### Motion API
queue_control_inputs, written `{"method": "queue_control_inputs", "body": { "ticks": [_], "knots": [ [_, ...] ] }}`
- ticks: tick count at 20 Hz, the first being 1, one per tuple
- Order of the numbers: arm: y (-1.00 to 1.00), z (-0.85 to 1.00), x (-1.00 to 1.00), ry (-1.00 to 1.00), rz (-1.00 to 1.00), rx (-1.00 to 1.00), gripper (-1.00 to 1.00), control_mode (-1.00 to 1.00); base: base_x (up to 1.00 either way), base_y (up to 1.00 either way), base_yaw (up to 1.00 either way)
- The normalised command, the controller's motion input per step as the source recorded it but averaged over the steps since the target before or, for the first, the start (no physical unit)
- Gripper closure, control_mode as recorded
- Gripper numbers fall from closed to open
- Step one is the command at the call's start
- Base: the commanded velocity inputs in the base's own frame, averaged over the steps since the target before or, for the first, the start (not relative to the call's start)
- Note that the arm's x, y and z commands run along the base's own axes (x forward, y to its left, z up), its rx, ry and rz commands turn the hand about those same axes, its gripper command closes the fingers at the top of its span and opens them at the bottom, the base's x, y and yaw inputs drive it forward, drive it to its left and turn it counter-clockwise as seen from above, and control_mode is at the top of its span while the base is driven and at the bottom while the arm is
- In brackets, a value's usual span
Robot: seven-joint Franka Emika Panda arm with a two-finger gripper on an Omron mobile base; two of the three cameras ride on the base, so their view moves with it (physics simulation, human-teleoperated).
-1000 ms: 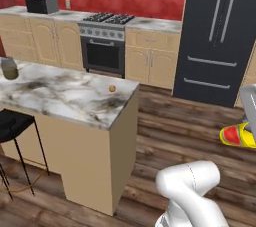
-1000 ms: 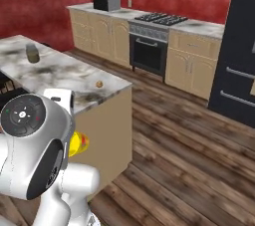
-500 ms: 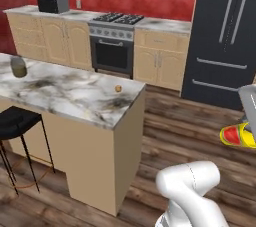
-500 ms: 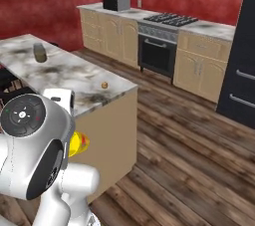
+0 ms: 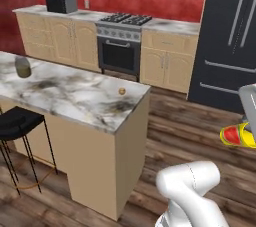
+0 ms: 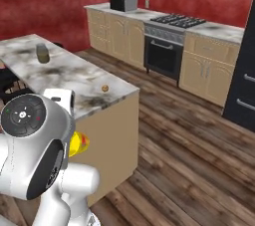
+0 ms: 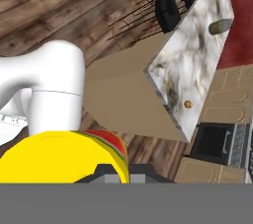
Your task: Open the cabinet directly in front. Then move the beer and the cup to the dining counter with the jar on it.
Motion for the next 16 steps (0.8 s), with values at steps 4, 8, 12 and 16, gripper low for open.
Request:
{"method": "queue_control_inputs", "body": {
  "ticks": [4, 8, 12, 16],
  "knots": [
    [0.00, 0.00, 0.00, 0.00, 0.00, 0.00, 1.00, 1.00, 0.48, -0.03, 0.11],
    [0.00, 0.00, 0.00, 0.00, 0.00, 0.00, 1.00, 1.00, 0.46, -0.08, 0.11],
    [0.00, 0.00, 0.00, 0.00, 0.00, 0.00, 1.00, 1.00, 0.45, -0.12, 0.11],
    [0.00, 0.00, 0.00, 0.00, 0.00, 0.00, 1.00, 1.00, 0.45, -0.14, 0.12]
  ]
}}
